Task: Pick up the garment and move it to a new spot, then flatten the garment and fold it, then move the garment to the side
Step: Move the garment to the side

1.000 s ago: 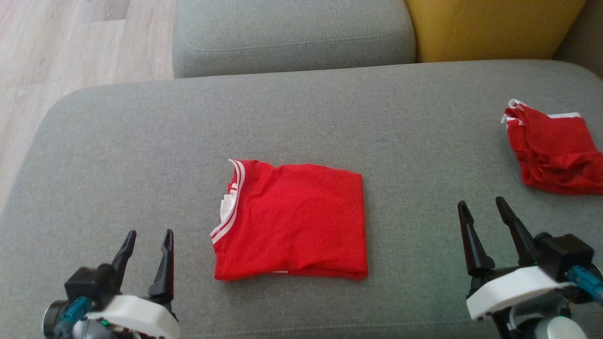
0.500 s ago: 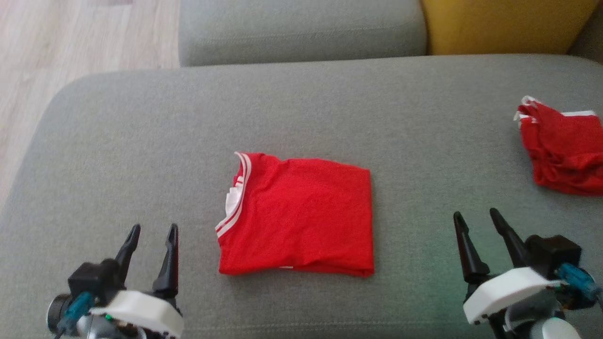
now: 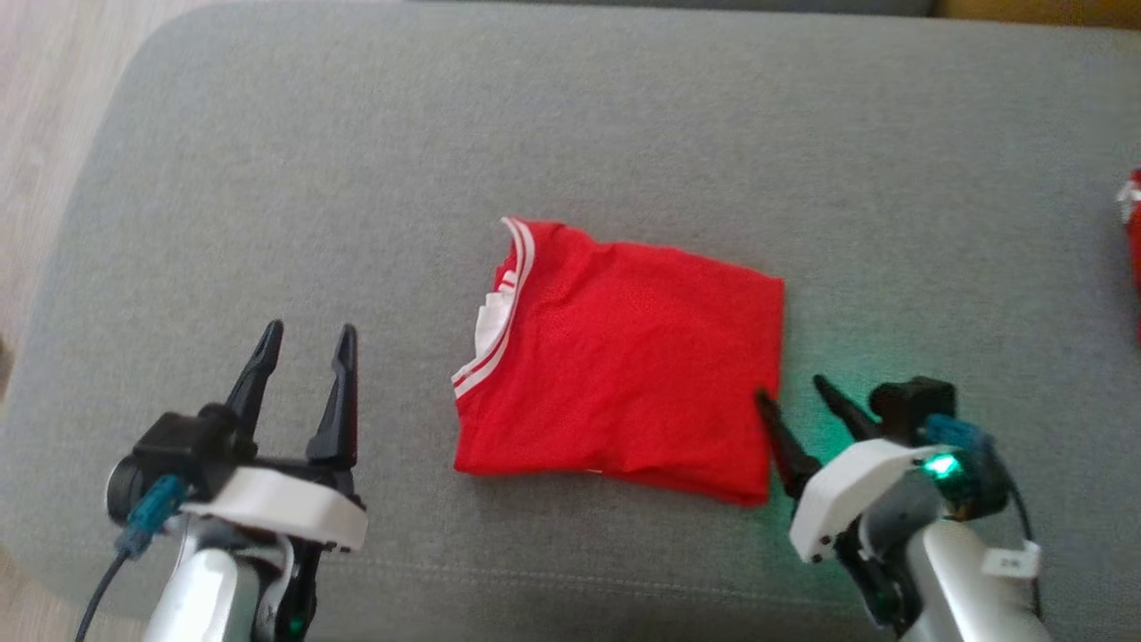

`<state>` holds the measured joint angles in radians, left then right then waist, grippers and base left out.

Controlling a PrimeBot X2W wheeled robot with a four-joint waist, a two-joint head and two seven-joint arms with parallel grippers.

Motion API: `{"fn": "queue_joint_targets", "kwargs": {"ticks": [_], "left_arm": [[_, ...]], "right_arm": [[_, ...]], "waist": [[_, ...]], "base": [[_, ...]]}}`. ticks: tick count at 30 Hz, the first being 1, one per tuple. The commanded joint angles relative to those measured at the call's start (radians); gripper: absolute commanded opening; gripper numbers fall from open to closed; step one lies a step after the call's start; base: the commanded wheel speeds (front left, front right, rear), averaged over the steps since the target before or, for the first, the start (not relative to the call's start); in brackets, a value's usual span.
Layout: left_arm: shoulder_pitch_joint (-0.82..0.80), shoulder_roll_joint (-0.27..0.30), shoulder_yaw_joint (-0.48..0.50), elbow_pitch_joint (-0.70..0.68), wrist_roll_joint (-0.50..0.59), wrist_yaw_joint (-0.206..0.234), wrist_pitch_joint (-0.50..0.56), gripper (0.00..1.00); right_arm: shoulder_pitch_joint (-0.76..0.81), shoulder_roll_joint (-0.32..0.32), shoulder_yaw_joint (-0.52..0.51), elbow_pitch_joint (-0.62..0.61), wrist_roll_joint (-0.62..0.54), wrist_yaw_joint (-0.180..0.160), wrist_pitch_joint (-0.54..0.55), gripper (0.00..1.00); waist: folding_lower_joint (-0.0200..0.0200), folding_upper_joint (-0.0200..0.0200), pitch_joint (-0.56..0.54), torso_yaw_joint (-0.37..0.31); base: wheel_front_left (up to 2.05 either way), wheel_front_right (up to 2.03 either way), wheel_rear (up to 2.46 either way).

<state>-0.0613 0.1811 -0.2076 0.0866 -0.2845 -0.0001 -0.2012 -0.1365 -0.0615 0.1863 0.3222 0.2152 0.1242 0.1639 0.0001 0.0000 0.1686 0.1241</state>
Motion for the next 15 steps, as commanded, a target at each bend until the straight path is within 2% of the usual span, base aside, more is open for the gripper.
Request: {"fn": "queue_joint_targets", "kwargs": {"ticks": [1, 6, 7, 8, 9, 15], "left_arm": [[-0.06, 0.007, 0.032, -0.024, 0.004, -0.003, -0.018, 1.0], [-0.088, 0.002, 0.024, -0.008, 0.011, -0.007, -0.035, 1.0], [-0.091, 0.002, 0.024, -0.005, 0.012, -0.007, -0.038, 1.0], [-0.095, 0.002, 0.024, -0.003, 0.013, -0.007, -0.04, 1.0], [-0.097, 0.002, 0.025, -0.002, 0.013, -0.007, -0.042, 1.0], [-0.099, 0.005, 0.032, -0.006, 0.014, -0.003, -0.049, 1.0]], "right_arm": [[-0.049, 0.006, 0.04, 0.004, 0.011, 0.007, 0.008, 1.0], [-0.096, 0.008, 0.084, 0.091, 0.038, 0.007, 0.049, 1.0], [-0.104, 0.009, 0.09, 0.096, 0.046, 0.007, 0.045, 0.6], [-0.111, 0.009, 0.096, 0.101, 0.05, 0.007, 0.04, 0.07], [-0.116, 0.009, 0.1, 0.106, 0.055, 0.007, 0.038, 0.0], [-0.147, 0.004, 0.117, 0.092, 0.066, 0.007, 0.008, 0.0]], "waist": [[-0.0001, 0.0, 0.029, 0.023], [-0.0001, 0.0, 0.047, 0.024], [-0.0001, 0.0, 0.048, 0.022], [-0.0001, 0.0, 0.049, 0.019], [-0.0001, 0.0, 0.049, 0.015], [-0.0001, 0.0, 0.052, -0.022]], "base": [[0.0, 0.0, 0.0], [0.0, 0.0, 0.0], [0.0, 0.0, 0.0], [0.0, 0.0, 0.0], [0.0, 0.0, 0.0], [0.0, 0.0, 0.0]]}}
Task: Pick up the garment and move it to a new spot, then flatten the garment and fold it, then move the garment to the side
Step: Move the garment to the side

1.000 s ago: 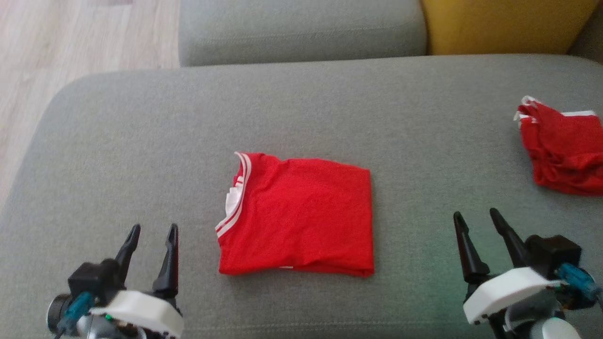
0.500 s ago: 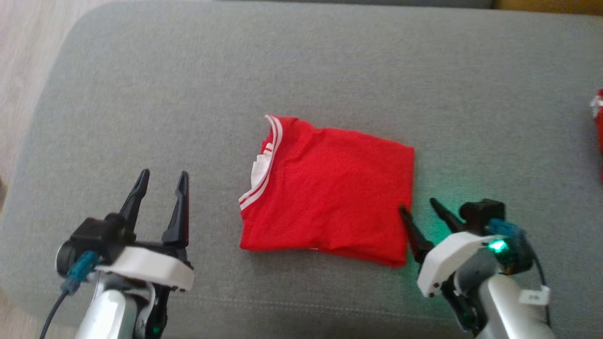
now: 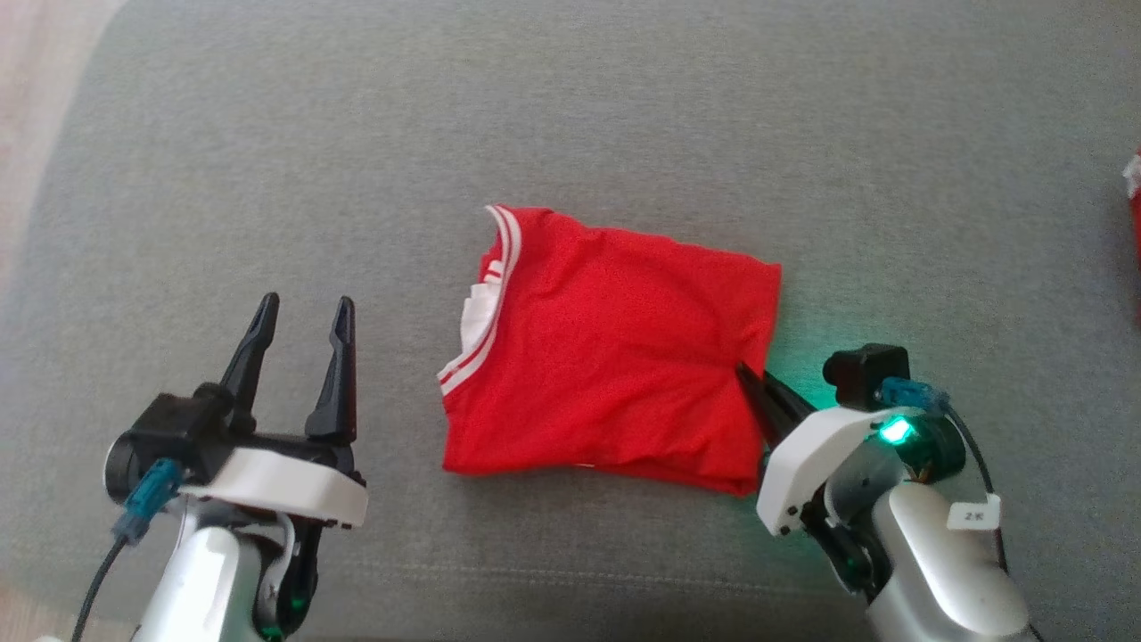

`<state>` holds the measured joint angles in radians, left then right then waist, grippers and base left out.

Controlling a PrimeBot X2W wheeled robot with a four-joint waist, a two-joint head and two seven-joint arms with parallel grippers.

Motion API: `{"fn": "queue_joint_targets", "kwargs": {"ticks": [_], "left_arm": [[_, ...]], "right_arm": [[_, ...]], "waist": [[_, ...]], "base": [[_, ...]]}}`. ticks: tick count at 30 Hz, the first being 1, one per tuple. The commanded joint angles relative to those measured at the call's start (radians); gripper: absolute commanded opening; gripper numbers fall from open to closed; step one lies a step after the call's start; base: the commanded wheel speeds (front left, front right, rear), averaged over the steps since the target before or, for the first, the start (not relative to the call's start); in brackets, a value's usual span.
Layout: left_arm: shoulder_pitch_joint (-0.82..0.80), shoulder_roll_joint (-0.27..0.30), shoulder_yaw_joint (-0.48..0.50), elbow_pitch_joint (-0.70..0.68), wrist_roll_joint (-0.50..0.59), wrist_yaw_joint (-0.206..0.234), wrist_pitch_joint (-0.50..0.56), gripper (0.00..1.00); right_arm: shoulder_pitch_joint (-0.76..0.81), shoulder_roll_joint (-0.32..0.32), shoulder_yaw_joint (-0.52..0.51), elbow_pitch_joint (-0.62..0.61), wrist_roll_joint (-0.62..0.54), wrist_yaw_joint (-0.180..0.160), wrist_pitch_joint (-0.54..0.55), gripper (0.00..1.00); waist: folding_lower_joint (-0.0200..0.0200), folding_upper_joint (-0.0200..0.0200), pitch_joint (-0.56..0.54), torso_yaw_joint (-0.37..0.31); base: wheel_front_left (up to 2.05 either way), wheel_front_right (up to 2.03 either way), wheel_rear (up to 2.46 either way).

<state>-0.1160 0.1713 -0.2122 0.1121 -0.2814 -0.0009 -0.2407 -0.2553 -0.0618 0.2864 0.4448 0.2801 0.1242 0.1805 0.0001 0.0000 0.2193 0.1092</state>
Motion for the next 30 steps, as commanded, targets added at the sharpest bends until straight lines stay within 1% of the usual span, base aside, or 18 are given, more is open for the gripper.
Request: {"fn": "queue_joint_targets", "kwargs": {"ticks": [1, 4, 8, 12, 16, 20, 23, 27, 30], "left_arm": [[-0.043, 0.017, 0.038, -0.033, 0.01, -0.003, -0.011, 1.0], [-0.041, 0.023, 0.041, -0.038, 0.01, -0.003, -0.012, 1.0], [-0.043, 0.033, 0.043, -0.052, 0.012, -0.002, -0.013, 1.0], [-0.053, 0.041, 0.037, -0.063, 0.016, -0.004, -0.007, 1.0], [-0.073, 0.05, 0.032, -0.077, 0.019, -0.006, 0.0, 1.0], [-0.087, 0.058, 0.029, -0.088, 0.02, -0.007, 0.006, 1.0], [-0.097, 0.062, 0.025, -0.095, 0.022, -0.009, 0.012, 1.0], [-0.111, 0.067, 0.018, -0.098, 0.022, -0.013, 0.014, 1.0], [-0.118, 0.071, 0.014, -0.1, 0.022, -0.016, 0.014, 1.0]], "right_arm": [[-0.034, -0.001, 0.022, -0.038, 0.001, 0.007, -0.01, 0.0], [-0.05, -0.037, 0.025, -0.068, -0.006, 0.007, -0.013, 0.0], [-0.076, -0.112, -0.01, -0.119, -0.021, 0.007, 0.004, 0.0], [-0.104, -0.201, -0.078, -0.173, -0.023, 0.007, 0.031, 0.0], [-0.15, -0.284, -0.18, -0.207, -0.02, 0.007, 0.057, 0.0], [-0.209, -0.326, -0.298, -0.231, -0.026, 0.007, 0.074, 0.0], [-0.258, -0.346, -0.36, -0.231, -0.024, 0.007, 0.077, 0.0], [-0.312, -0.366, -0.436, -0.214, -0.015, 0.007, 0.075, 0.0], [-0.337, -0.368, -0.498, -0.207, -0.015, 0.007, 0.071, 0.0]], "waist": [[-0.0001, 0.0, 0.003, -0.019], [-0.0001, 0.0, 0.009, -0.057], [-0.0001, 0.0, 0.022, -0.118], [-0.0001, 0.0, 0.033, -0.166], [-0.0001, 0.0, 0.055, -0.2], [-0.0001, 0.0, 0.081, -0.225], [-0.0001, 0.0, 0.103, -0.234], [-0.0001, 0.0, 0.132, -0.236], [-0.0001, 0.0, 0.15, -0.236]], "base": [[0.0, 0.0, 0.0], [0.0, 0.0, 0.0], [0.0, 0.0, 0.0], [0.0, 0.0, 0.0], [0.0, 0.0, 0.0], [0.0, 0.0, 0.0], [0.0, 0.0, 0.0], [0.0, 0.0, 0.0], [0.0, 0.0, 0.0]]}}
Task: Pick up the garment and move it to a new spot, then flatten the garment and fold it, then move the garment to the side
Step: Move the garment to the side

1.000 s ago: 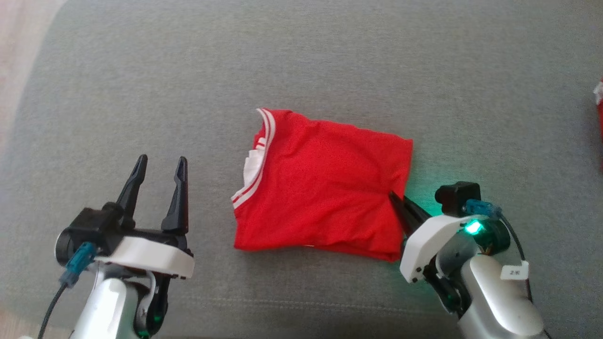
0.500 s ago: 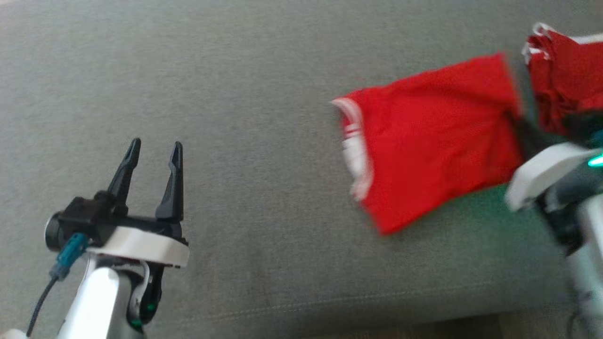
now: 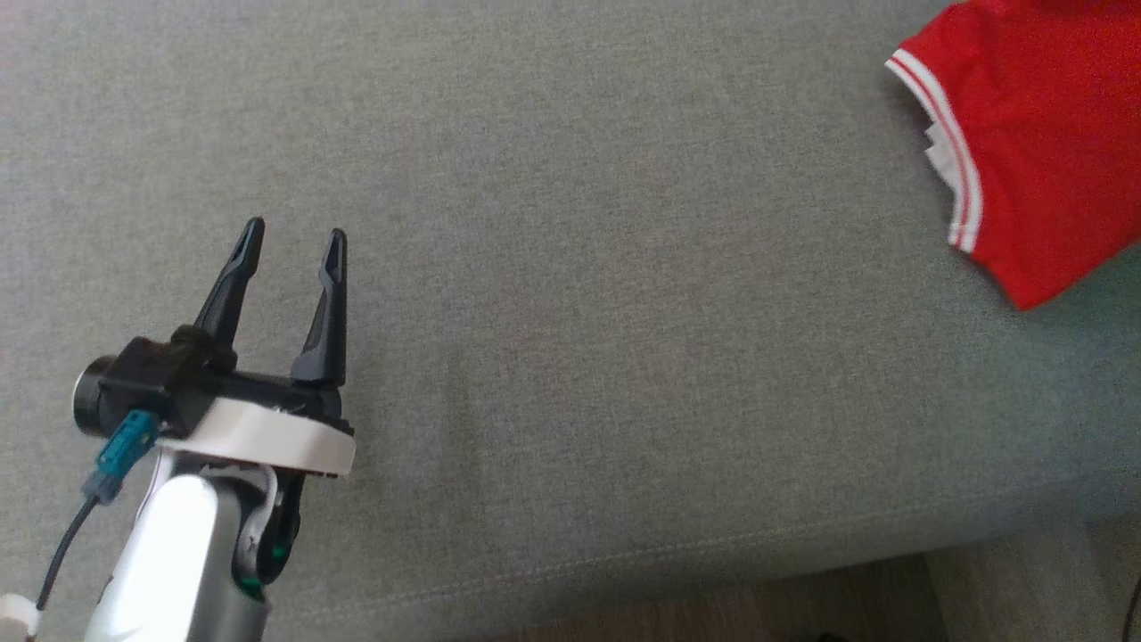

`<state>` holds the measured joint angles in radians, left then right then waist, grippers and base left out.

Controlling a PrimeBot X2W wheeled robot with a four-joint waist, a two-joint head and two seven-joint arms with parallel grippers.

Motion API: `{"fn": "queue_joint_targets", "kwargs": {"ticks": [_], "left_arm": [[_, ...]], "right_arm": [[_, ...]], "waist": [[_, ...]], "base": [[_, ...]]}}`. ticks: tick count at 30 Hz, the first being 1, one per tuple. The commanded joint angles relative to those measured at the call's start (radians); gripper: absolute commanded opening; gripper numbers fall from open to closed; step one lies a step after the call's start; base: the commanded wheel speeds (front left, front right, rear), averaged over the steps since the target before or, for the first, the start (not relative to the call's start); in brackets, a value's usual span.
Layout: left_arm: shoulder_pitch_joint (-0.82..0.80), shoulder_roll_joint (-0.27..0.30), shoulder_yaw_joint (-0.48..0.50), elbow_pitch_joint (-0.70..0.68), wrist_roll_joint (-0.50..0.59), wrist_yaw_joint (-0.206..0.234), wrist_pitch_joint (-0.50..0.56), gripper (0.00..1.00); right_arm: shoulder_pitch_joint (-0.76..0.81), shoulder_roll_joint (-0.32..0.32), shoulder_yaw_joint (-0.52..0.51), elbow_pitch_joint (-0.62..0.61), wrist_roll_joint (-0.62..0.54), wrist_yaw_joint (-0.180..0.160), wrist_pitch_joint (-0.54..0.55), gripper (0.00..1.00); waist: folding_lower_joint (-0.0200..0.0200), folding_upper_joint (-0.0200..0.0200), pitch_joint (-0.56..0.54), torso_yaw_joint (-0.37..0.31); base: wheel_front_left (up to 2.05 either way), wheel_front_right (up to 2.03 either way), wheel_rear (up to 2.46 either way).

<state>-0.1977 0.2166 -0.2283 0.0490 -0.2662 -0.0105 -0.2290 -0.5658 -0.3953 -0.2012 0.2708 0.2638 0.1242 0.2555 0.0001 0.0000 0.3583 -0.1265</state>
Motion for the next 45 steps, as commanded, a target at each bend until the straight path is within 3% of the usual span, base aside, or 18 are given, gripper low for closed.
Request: {"fn": "queue_joint_targets", "kwargs": {"ticks": [1, 11, 12, 13, 14, 23, 29, 36, 45], "left_arm": [[-0.038, 0.026, 0.029, -0.037, 0.007, -0.007, 0.003, 1.0], [-0.051, 0.036, 0.021, -0.035, 0.004, -0.009, 0.006, 1.0], [-0.053, 0.037, 0.02, -0.035, 0.004, -0.009, 0.006, 1.0], [-0.054, 0.038, 0.02, -0.035, 0.003, -0.009, 0.006, 1.0], [-0.055, 0.039, 0.02, -0.034, 0.002, -0.009, 0.006, 1.0], [-0.044, 0.046, 0.018, -0.025, -0.006, -0.002, 0.004, 1.0], [-0.021, 0.05, 0.024, -0.02, -0.013, 0.009, 0.003, 1.0], [0.016, 0.042, 0.038, -0.015, -0.028, 0.033, -0.004, 1.0], [0.062, 0.03, 0.045, 0.003, -0.044, 0.053, -0.013, 1.0]], "right_arm": [[-0.031, -0.033, -0.026, -0.032, 0.0, 0.007, -0.002, 0.0], [-0.052, -0.014, -0.067, -0.01, -0.022, 0.007, 0.009, 0.02], [-0.051, -0.007, -0.068, -0.011, -0.027, 0.007, 0.009, 0.35], [-0.049, 0.002, -0.069, -0.013, -0.027, 0.007, 0.012, 0.5], [-0.048, 0.009, -0.069, -0.016, -0.031, 0.007, 0.014, 1.0], [0.041, 0.09, -0.092, -0.097, -0.087, 0.007, 0.003, 1.0], [0.156, 0.2, -0.078, -0.235, -0.127, 0.007, -0.045, 1.0], [0.307, 0.32, 0.022, -0.357, -0.151, 0.007, -0.147, 1.0], [0.379, 0.344, 0.214, -0.325, -0.117, 0.007, -0.242, 1.0]], "waist": [[-0.0001, 0.0, 0.016, -0.001], [-0.0001, 0.0, 0.042, -0.007], [-0.0001, 0.0, 0.043, -0.008], [-0.0001, 0.0, 0.043, -0.01], [-0.0001, 0.0, 0.044, -0.011], [-0.0001, 0.0, 0.021, -0.029], [-0.0001, 0.0, -0.021, -0.034], [-0.0001, 0.0, -0.088, -0.01], [-0.0001, 0.0, -0.178, 0.077]], "base": [[0.0, 0.0, 0.0], [0.0, 0.0, 0.0], [0.0, 0.0, 0.0], [0.0, 0.0, 0.0], [0.0, 0.0, 0.0], [0.0, 0.0, 0.0], [0.0, 0.0, 0.0], [0.0, 0.0, 0.0], [0.0, 0.0, 0.0]]}}
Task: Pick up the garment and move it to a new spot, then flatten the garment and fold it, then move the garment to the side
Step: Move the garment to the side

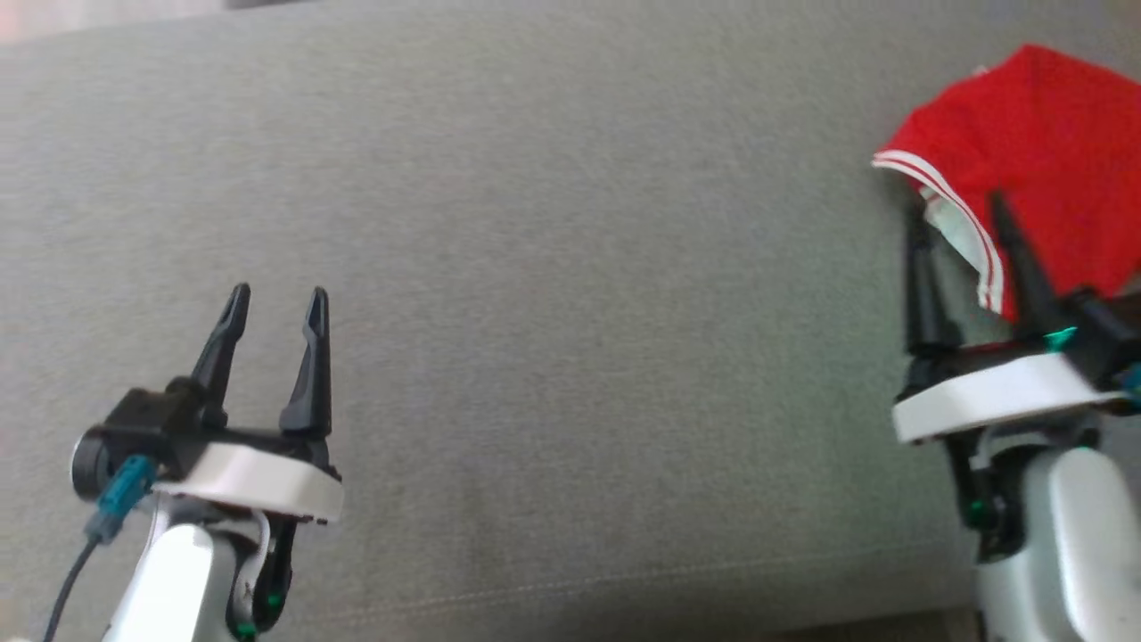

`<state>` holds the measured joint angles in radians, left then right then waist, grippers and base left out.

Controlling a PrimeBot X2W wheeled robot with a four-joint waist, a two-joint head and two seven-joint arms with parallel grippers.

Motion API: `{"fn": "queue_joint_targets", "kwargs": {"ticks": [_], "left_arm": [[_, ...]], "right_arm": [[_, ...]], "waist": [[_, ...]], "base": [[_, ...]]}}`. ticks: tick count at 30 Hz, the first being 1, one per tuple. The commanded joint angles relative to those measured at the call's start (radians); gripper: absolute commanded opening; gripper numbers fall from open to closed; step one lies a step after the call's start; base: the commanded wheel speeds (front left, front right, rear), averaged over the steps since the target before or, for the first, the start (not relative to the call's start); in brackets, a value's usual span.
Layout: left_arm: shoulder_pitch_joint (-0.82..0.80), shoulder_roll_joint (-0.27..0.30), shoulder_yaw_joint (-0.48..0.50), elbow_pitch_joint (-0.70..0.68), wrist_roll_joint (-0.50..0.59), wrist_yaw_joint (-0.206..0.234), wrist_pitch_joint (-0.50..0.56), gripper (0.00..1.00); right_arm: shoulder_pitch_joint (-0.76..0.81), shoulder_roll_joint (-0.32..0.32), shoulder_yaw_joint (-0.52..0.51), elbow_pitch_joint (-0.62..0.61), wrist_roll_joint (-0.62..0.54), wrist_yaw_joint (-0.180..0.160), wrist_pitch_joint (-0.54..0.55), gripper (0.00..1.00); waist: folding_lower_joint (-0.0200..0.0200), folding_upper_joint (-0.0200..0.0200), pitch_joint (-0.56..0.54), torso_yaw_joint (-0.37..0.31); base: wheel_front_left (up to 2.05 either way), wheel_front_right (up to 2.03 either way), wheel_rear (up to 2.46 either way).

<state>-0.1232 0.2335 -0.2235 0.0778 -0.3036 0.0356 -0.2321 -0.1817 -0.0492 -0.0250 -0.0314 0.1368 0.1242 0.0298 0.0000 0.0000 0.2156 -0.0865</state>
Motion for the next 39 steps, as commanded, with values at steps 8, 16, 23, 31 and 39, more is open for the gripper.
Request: {"fn": "queue_joint_targets", "kwargs": {"ticks": [8, 16, 23, 31, 39], "left_arm": [[0.055, 0.022, 0.039, -0.015, -0.002, 0.022, -0.015, 1.0], [0.115, 0.021, 0.023, -0.018, 0.002, 0.036, -0.007, 1.0], [0.166, 0.024, 0.018, -0.029, -0.003, 0.052, 0.005, 1.0], [0.184, 0.03, 0.012, -0.028, 0.0, 0.064, 0.01, 1.0], [0.184, 0.035, 0.01, -0.021, -0.003, 0.068, 0.007, 1.0]], "right_arm": [[0.045, -0.001, 0.095, 0.029, 0.02, 0.007, -0.058, 1.0], [0.113, -0.001, 0.085, 0.05, 0.02, 0.007, -0.062, 1.0], [0.177, -0.001, 0.072, 0.047, 0.014, 0.007, -0.041, 1.0], [0.198, -0.001, 0.068, 0.042, -0.002, 0.007, -0.023, 1.0], [0.204, -0.001, 0.067, 0.036, -0.009, 0.007, -0.015, 1.0]], "waist": [[0.0, 0.0, -0.114, 0.083], [0.0, 0.0, -0.188, 0.095], [0.0, 0.0, -0.233, 0.092], [0.0, 0.0, -0.253, 0.094], [0.0, 0.0, -0.257, 0.095]], "base": [[0.0, 0.0, 0.0], [0.0, 0.0, 0.0], [0.0, 0.0, 0.0], [0.0, 0.0, 0.0], [0.0, 0.0, 0.0]]}}
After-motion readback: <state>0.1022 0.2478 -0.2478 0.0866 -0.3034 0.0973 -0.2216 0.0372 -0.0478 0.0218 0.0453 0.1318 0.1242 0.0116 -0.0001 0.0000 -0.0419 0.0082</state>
